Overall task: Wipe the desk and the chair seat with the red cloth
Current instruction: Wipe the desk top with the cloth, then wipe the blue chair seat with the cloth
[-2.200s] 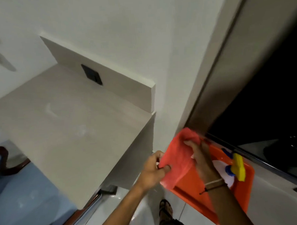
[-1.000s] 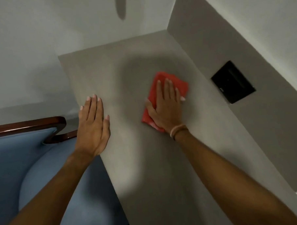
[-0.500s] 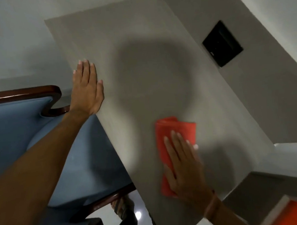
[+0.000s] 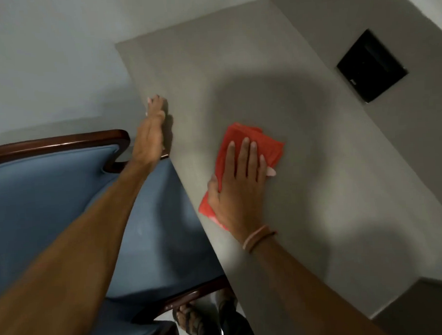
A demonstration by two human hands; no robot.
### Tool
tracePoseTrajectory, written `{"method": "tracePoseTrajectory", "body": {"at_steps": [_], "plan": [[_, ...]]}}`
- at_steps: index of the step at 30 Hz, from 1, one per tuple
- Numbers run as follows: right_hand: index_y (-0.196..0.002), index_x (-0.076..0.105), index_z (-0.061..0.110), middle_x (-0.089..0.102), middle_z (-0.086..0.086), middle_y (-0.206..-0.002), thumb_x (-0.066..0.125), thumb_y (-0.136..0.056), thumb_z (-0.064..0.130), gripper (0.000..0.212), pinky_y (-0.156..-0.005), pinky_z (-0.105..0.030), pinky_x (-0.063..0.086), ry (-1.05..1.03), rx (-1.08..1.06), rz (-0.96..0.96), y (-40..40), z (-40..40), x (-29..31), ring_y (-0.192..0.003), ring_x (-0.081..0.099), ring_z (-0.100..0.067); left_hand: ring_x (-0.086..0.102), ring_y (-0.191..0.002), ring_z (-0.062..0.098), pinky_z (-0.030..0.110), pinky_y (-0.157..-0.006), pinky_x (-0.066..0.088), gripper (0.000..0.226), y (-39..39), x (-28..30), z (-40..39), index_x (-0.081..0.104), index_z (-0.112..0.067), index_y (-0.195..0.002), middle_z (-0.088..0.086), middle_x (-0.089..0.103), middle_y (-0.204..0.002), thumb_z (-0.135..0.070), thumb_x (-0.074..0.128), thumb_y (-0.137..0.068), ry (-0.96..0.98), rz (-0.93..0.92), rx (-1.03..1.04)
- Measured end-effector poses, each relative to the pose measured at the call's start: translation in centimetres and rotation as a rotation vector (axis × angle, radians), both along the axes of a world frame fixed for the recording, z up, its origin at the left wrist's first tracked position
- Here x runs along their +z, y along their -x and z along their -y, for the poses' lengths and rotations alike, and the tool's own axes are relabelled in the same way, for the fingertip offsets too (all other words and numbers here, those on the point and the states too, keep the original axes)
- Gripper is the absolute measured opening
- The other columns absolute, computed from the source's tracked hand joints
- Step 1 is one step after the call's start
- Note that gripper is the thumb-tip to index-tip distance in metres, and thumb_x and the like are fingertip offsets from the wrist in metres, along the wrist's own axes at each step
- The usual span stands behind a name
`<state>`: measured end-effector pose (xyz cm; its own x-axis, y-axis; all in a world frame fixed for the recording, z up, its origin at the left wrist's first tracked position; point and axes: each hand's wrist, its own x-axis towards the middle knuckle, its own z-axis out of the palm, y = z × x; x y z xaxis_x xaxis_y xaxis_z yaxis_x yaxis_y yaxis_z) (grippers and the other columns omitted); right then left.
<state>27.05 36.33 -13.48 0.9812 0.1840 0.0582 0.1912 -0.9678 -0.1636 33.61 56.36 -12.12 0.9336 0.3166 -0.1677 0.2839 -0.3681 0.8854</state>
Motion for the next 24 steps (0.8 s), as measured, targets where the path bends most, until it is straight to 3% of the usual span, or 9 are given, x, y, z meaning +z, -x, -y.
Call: {"method": "tracePoseTrajectory", "body": {"at_steps": [2, 4, 9, 10, 12, 14, 18, 21, 24], "plan": [[-0.156, 0.029, 0.004, 0.023, -0.027, -0.165, 0.043, -0.09, 0.039, 0.076, -0.125, -0.056, 0.02, -0.054, 0.01, -0.019, -2.0, -3.4, 0.7, -0.156, 0.019, -0.04, 0.019, -0.155, 0.024, 0.048, -0.129, 0.015, 0.049, 2.4, 0.8, -1.6, 0.032, -0.014, -0.154, 0.011, 0.026, -0.166, -0.026, 0.024, -0.107, 0.05, 0.094, 0.136], [-0.154, 0.034, 0.007, 0.026, -0.024, -0.165, 0.044, -0.091, 0.031, 0.068, -0.127, -0.053, 0.016, -0.126, 0.068, -0.042, -4.1, -6.7, 1.4, -0.156, 0.018, -0.038, 0.019, -0.155, 0.022, 0.038, -0.129, 0.015, 0.048, 6.2, 0.2, -3.9, 0.034, -0.01, -0.153, 0.013, 0.029, -0.164, -0.023, 0.024, -0.108, -0.066, 0.137, 0.245], [-0.145, 0.049, 0.008, 0.045, -0.018, -0.156, 0.047, -0.088, 0.004, 0.057, -0.127, -0.045, 0.022, -0.47, 0.075, -0.102, -4.9, -11.1, 3.1, -0.152, 0.033, -0.031, 0.014, -0.153, 0.015, 0.013, -0.124, 0.009, 0.047, 17.3, -4.7, -11.0, 0.028, -0.003, -0.154, 0.013, 0.023, -0.166, -0.017, 0.028, -0.109, -0.379, -0.013, 0.313], [-0.143, 0.052, 0.005, 0.049, -0.019, -0.154, 0.044, -0.087, -0.001, 0.056, -0.127, -0.044, 0.024, -0.617, 0.068, -0.108, -3.4, -11.3, 3.1, -0.151, 0.036, -0.03, 0.013, -0.154, 0.016, 0.013, -0.124, 0.007, 0.048, 19.2, -6.0, -12.2, 0.026, -0.002, -0.155, 0.014, 0.023, -0.166, -0.016, 0.029, -0.109, -0.412, -0.049, 0.311], [-0.138, 0.059, 0.005, 0.056, -0.016, -0.149, 0.039, -0.089, -0.003, 0.053, -0.126, -0.041, 0.029, -0.892, 0.081, -0.091, 1.4, -12.0, 2.2, -0.148, 0.042, -0.027, 0.014, -0.155, 0.021, 0.031, -0.129, 0.012, 0.05, 22.4, -9.3, -14.0, 0.025, 0.001, -0.154, 0.016, 0.023, -0.165, -0.015, 0.033, -0.107, -0.469, -0.121, 0.318], [-0.138, 0.059, 0.009, 0.057, -0.01, -0.149, 0.037, -0.091, 0.002, 0.052, -0.125, -0.034, 0.03, -0.983, 0.103, -0.104, 7.0, -12.8, -0.5, -0.147, 0.045, -0.023, 0.018, -0.154, 0.03, 0.046, -0.128, 0.019, 0.05, 25.0, -13.5, -15.0, 0.028, 0.006, -0.152, 0.021, 0.026, -0.163, -0.012, 0.038, -0.106, -0.512, -0.191, 0.291], [-0.142, 0.053, 0.005, 0.049, -0.015, -0.153, 0.036, -0.091, 0.007, 0.054, -0.126, -0.017, 0.022, -0.861, 0.04, -0.194, 12.3, -14.3, -11.1, -0.15, 0.037, -0.022, 0.023, -0.153, 0.034, 0.047, -0.126, 0.024, 0.063, 28.6, -22.5, -14.8, 0.029, 0.005, -0.151, 0.021, 0.026, -0.163, -0.034, 0.022, -0.102, -0.563, -0.331, 0.107], [-0.149, 0.038, -0.008, 0.031, -0.027, -0.16, 0.04, -0.09, 0.003, 0.06, -0.127, -0.042, 0.021, -0.595, 0.005, -0.299, 9.7, -14.6, -19.7, -0.153, 0.026, -0.041, 0.033, -0.149, 0.037, 0.053, -0.12, 0.035, 0.058, 30.3, -27.8, -15.0, 0.033, 0.007, -0.149, 0.025, 0.033, -0.159, -0.028, 0.031, -0.104, -0.708, -0.313, 0.106], [-0.154, 0.026, -0.007, 0.024, -0.026, -0.164, 0.039, -0.092, 0.031, 0.074, -0.125, -0.058, 0.021, -0.215, 0.107, -0.219, 6.3, -15.5, -25.4, -0.155, 0.019, -0.041, 0.021, -0.155, 0.029, 0.045, -0.126, 0.025, 0.059, 30.9, -31.1, -16.1, 0.022, -0.001, -0.155, 0.018, 0.023, -0.166, -0.03, 0.031, -0.104, -0.76, -0.287, 0.168]]}}
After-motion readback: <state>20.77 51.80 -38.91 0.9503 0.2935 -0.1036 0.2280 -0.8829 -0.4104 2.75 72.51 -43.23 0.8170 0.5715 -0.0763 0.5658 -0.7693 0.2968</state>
